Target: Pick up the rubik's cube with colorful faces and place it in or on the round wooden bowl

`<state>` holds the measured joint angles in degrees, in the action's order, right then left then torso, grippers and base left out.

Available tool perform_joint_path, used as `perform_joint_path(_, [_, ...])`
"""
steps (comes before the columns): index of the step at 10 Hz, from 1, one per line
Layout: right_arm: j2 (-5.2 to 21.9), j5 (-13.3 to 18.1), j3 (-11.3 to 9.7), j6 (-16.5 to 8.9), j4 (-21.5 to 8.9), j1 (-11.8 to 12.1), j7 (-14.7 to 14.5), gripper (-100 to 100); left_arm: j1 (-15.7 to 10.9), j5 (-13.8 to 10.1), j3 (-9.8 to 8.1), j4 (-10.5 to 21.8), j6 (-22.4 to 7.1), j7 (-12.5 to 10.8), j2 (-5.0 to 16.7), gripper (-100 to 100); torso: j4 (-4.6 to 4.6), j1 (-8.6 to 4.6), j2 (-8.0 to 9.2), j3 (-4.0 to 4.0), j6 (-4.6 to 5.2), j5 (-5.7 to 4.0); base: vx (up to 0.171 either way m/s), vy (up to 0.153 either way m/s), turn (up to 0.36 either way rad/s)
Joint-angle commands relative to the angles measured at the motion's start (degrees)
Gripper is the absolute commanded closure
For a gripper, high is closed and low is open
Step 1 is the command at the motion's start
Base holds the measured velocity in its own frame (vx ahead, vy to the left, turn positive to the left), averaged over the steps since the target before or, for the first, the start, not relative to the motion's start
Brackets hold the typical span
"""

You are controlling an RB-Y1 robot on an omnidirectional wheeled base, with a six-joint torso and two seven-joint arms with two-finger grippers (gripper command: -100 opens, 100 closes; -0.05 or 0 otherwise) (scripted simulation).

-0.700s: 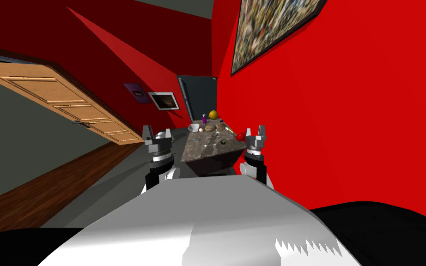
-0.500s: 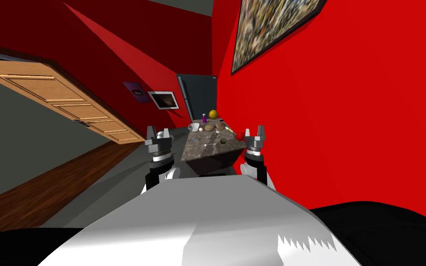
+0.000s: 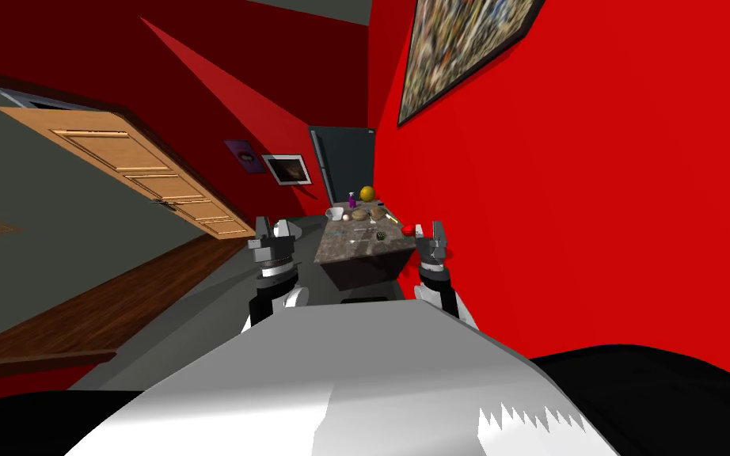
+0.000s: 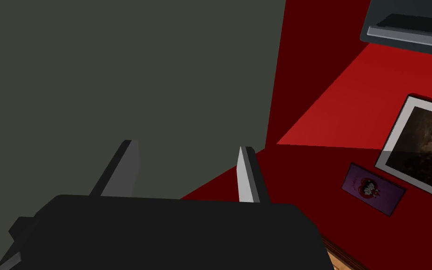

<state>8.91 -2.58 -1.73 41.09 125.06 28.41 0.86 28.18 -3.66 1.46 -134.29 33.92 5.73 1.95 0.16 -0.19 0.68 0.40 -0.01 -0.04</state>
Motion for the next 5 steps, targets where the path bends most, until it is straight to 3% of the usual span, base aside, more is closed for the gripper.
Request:
perform_joint_path(1, [0.9, 0.5, -0.3, 1.9, -0.6, 0.7, 0.0, -100, 0.0, 0.0, 0.00, 0.0, 0.0, 0.0, 0.0, 0, 0.00, 0.00, 0.00, 0.00, 0.00, 0.00, -0.094, -0.029, 0.060])
perform_joint_path(4, [4.6, 3.5, -0.4, 7.0, -4.9, 3.1, -0.2, -100, 0.0, 0.0, 0.00, 0.0, 0.0, 0.0, 0.0, 0, -0.04, 0.07, -0.16, -0.10, 0.00, 0.01, -0.131, -0.020, 0.189])
perform_joint_path(5, [4.6, 3.5, -0.4, 7.3, -4.9, 3.1, -0.2, -100, 0.0, 0.0, 0.00, 0.0, 0.0, 0.0, 0.0, 0, -0.03, 0.05, -0.11, -0.07, 0.00, 0.01, -0.103, -0.017, 0.074])
